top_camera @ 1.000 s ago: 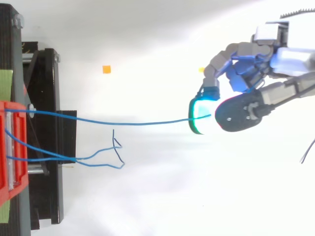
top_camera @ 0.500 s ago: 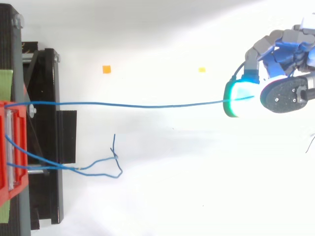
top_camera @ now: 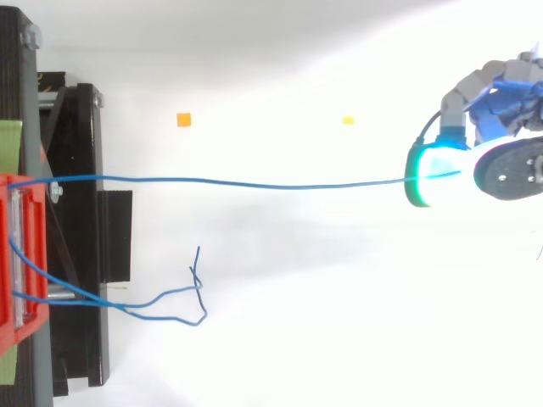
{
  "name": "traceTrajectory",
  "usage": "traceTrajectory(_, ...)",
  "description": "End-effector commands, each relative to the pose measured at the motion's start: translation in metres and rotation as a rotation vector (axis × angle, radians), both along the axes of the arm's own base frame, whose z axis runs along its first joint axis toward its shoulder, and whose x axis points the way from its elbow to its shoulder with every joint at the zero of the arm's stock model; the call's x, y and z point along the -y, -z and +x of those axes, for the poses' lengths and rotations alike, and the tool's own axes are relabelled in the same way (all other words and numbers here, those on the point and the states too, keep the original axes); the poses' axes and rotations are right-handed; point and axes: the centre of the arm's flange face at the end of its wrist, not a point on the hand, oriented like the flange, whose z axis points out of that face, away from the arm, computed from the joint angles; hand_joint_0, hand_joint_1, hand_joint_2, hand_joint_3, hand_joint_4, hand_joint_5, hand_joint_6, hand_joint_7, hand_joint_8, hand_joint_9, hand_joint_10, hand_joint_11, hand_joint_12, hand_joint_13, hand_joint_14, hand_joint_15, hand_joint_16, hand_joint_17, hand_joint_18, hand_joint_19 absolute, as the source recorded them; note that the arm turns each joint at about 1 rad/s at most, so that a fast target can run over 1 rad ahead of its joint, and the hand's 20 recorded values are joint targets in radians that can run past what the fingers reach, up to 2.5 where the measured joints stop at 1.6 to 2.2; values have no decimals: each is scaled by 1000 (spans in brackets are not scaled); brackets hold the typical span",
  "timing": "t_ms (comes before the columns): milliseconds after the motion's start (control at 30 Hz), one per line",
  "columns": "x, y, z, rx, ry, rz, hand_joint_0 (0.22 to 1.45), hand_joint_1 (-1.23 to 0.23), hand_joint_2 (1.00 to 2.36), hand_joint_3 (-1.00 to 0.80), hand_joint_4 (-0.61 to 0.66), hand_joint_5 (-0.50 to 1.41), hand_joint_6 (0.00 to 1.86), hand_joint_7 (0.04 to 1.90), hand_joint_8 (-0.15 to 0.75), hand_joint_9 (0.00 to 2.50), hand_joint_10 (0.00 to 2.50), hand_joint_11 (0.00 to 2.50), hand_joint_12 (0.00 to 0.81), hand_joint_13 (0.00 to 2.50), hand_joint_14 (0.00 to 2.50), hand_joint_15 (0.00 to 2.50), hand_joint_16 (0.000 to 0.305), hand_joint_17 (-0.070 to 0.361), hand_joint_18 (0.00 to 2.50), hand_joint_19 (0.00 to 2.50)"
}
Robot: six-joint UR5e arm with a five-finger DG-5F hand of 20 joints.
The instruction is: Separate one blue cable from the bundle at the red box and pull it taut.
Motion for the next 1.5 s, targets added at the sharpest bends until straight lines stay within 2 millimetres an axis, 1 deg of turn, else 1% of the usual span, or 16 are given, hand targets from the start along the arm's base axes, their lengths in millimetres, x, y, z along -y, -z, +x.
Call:
traceTrajectory(0, 2, -17, -12, 101, 61, -48, 677, -756, 1008, -72, -138, -153, 960, 961, 252, 569, 2500, 1047, 344, 753, 2500, 1102, 47, 107, 925, 1390)
traceTrajectory(33, 2, -18, -12, 98, 66, -52, 677, -755, 1008, -71, -137, -153, 960, 965, 253, 569, 2500, 1046, 342, 753, 2500, 1093, 47, 107, 925, 1392)
traceTrajectory(133, -1, -13, -15, 60, 60, -55, 676, -755, 1008, -71, -136, -153, 960, 961, 253, 569, 2500, 1046, 334, 752, 2500, 1073, 47, 105, 922, 1394)
traceTrajectory(433, -8, -13, -15, 45, 47, -103, 675, -754, 1008, -66, -137, -153, 959, 968, 259, 570, 2500, 1047, 340, 753, 2500, 1095, 47, 105, 923, 1391)
traceTrajectory(533, -7, -14, -14, 40, 50, -144, 676, -755, 1008, -70, -137, -153, 959, 969, 258, 569, 2500, 1045, 337, 753, 2500, 1061, 47, 107, 925, 1386)
traceTrajectory(567, -7, -13, -14, 34, 51, -172, 676, -754, 1008, -70, -135, -153, 959, 967, 256, 569, 2500, 1038, 339, 752, 2500, 1093, 47, 105, 925, 1386)
traceTrajectory(600, -7, -14, -14, 33, 52, -181, 676, -754, 1008, -70, -133, -153, 959, 973, 258, 567, 2500, 1066, 342, 752, 2500, 1093, 47, 106, 925, 1388)
traceTrajectory(667, -7, -14, -15, 22, 51, -216, 675, -753, 1008, -70, -134, -153, 959, 972, 258, 566, 2500, 1036, 341, 752, 2500, 1085, 47, 107, 925, 1387)
traceTrajectory(800, -7, -14, -14, 18, 47, -245, 675, -753, 1008, -70, -134, -153, 959, 973, 258, 565, 2500, 1067, 339, 750, 2500, 1093, 47, 106, 921, 1385)
traceTrajectory(1000, -7, -14, -15, 12, 45, -251, 675, -752, 1008, -71, -134, -153, 958, 974, 258, 566, 2500, 1061, 339, 747, 2500, 1113, 47, 106, 917, 1386)
traceTrajectory(1100, -7, -14, -15, 12, 45, -251, 675, -752, 1008, -71, -129, -153, 959, 970, 258, 566, 2500, 1066, 345, 749, 2500, 1070, 47, 105, 912, 1408)
traceTrajectory(1133, -6, -14, -15, 12, 47, -251, 675, -752, 1008, -71, -131, -154, 958, 980, 256, 566, 2500, 1067, 344, 746, 2500, 1102, 47, 105, 915, 1394)
traceTrajectory(1300, -7, -14, -15, 12, 45, -251, 674, -752, 1008, -69, -131, -154, 957, 982, 257, 566, 2500, 1065, 335, 741, 2500, 1075, 47, 105, 915, 1403)
traceTrajectory(1367, -6, -14, -15, 12, 47, -251, 674, -751, 1009, -70, -131, -154, 957, 983, 258, 566, 2500, 1069, 337, 740, 2500, 1102, 47, 105, 915, 1407)
traceTrajectory(1433, -7, -14, -14, 13, 46, -251, 674, -751, 1008, -70, -132, -154, 957, 984, 256, 565, 2500, 1064, 343, 742, 2500, 1096, 47, 105, 917, 1396)
traceTrajectory(1467, -7, -14, -14, 13, 46, -251, 674, -751, 1008, -70, -132, -154, 957, 985, 256, 565, 2500, 1069, 334, 741, 2500, 1068, 47, 106, 917, 1389)
